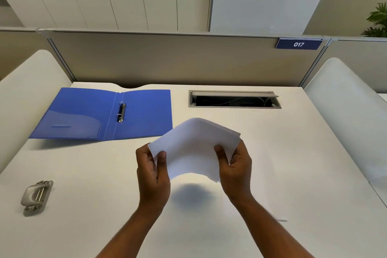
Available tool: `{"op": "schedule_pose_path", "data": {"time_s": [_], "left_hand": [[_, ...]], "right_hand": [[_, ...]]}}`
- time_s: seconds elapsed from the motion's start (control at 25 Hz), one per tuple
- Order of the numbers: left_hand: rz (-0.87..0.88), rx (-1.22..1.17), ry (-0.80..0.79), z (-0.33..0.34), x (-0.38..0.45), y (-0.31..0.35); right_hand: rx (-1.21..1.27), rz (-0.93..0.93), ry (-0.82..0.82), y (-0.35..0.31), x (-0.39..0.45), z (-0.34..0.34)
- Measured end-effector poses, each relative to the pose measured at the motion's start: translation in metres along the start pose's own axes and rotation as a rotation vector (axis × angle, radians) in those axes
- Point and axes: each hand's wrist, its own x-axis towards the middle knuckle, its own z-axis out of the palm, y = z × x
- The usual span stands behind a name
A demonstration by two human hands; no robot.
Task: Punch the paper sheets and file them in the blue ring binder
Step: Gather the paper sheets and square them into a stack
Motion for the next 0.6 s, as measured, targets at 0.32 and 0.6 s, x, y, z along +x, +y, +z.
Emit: {"op": "schedule_pose_path", "data": {"time_s": [0.32, 0.6], "left_hand": [[-0.174, 0.129, -0.092, -0.003, 0.008, -0.034], [-0.296, 0.185, -0.14, -0.003, -0.02, -0.058]], "right_hand": [[-0.084, 0.184, -0.067, 0.035, -0.001, 0.011], [-0.105, 0.36, -0.127, 0.07, -0.02, 0.003]]}}
